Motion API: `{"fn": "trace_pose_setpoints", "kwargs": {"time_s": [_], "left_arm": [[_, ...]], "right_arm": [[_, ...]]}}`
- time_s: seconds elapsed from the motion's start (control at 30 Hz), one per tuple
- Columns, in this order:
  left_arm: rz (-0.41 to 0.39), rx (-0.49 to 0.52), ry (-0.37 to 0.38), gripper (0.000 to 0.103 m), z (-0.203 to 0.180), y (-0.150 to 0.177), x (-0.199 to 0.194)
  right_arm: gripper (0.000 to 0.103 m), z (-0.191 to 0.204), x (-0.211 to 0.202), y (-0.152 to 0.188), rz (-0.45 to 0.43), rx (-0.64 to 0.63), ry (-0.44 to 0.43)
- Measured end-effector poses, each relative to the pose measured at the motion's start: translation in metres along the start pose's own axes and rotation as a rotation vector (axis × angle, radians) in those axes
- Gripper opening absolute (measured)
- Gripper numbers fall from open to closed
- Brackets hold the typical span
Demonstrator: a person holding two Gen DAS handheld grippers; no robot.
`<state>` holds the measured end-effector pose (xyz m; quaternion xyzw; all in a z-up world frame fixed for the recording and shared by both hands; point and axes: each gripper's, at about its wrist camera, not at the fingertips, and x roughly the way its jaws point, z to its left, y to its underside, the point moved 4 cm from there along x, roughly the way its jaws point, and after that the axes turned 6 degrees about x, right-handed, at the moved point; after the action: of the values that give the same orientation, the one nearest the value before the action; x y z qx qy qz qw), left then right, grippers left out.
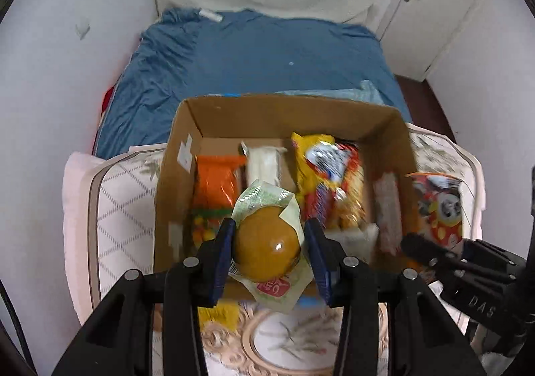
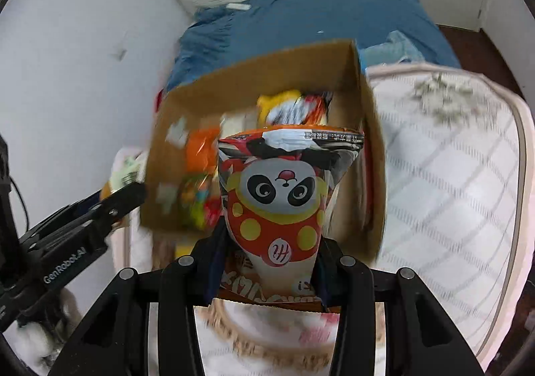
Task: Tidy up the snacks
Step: 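Carry both items into the cardboard box and open both tools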
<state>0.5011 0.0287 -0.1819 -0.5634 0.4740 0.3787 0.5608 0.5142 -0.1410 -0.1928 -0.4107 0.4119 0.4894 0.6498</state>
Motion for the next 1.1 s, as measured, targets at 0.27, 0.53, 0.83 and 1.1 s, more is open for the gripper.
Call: {"fn": "trace_pose_setpoints", "kwargs": {"time_s": [0.27, 0.53, 0.83, 1.1], "left_arm": [[0.148, -0.018, -0.03, 0.04, 0.044, -0.062, 0.088], [0.214, -0.01, -0.065, 0.041, 0.063, -0.078, 0.137], [0.234, -0.027, -0.063, 0.074, 0.07, -0.076, 0.153], [0.176, -0.023, -0.063, 0.087, 0.065, -0.074, 0.132]], "right_arm": [[0.046, -0.006, 0.064, -0.061, 0.046, 0.016, 0.115], [0.046, -0.013, 0.095, -0.081, 0.075, 0.034, 0.164], [0.092, -0.021, 0.118, -0.09, 0.109, 0.026, 0.213], [0.094, -0.012, 0.107, -0.088, 0.097, 0.012, 0.208]]}}
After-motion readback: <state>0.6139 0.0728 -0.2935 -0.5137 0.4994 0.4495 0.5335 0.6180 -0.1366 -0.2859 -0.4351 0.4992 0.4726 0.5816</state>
